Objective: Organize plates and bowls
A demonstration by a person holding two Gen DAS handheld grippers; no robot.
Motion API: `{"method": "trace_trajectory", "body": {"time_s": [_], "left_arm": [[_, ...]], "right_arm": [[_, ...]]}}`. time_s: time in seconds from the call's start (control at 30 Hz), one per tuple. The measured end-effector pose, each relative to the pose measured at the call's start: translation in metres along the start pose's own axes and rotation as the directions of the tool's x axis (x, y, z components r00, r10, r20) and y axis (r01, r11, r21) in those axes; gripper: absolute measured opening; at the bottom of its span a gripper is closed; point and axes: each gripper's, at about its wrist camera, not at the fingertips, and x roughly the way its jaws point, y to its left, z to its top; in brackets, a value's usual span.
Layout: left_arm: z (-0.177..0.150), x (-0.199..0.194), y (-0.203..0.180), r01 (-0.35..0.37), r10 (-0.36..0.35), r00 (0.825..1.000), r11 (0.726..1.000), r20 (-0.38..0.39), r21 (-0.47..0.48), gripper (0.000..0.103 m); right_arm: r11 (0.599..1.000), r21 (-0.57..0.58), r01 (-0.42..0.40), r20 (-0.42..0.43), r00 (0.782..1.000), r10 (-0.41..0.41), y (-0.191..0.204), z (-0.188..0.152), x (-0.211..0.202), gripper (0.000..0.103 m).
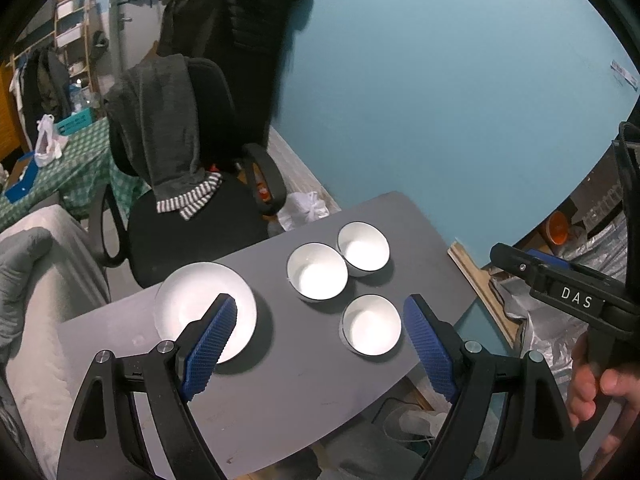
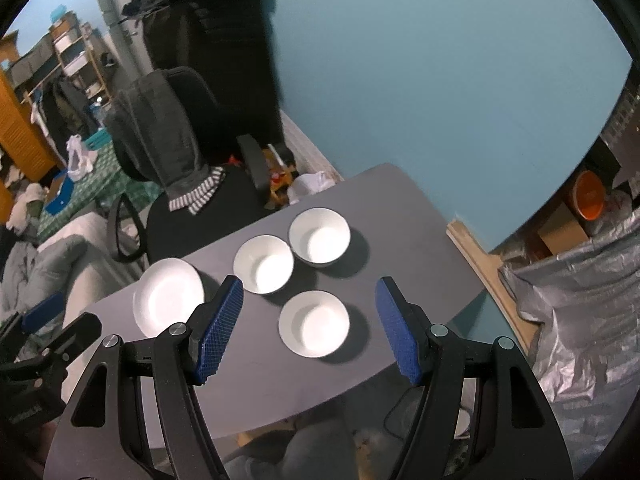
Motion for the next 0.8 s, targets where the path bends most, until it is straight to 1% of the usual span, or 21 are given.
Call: {"method": "trace_trajectory", "body": {"time_s": [0.1,0.4,0.53,0.67,0.8], "left_arm": [[0.003,0.006,-0.002,0.016,-0.016,1.0,1.0,-0.013,0.002,0.086],[0.012,0.024,-0.008,0.033,-0.033,0.999,0.999,-0.033,0.012,0.086],[0.013,0.034,-0.01,0.046,-0.045,0.997,0.999,-0.058,0.009,0.086],[0.015,0.041,-0.012,0.034,-0.033,0.997,0.999,-0.072,0.014,0.086],[0.016,0.048,-0.013,0.043,-0.043,0.994,0.999,-0.098,-0.002,0.086]], "right_arm": [[1.0,0.013,0.012,-0.004,1.0,-0.012,-0.003,0.001,0.001,0.068],[0.999,0.037,0.029,-0.017,0.999,-0.028,-0.013,0.005,0.009,0.068],[0.999,0.046,0.026,-0.028,0.999,-0.025,-0.016,0.008,0.015,0.068],[0.999,0.051,0.019,-0.043,0.999,-0.017,-0.02,0.009,0.022,0.068],[0.999,0.046,0.008,-0.05,0.999,-0.006,-0.022,0.012,0.029,0.068]]}}
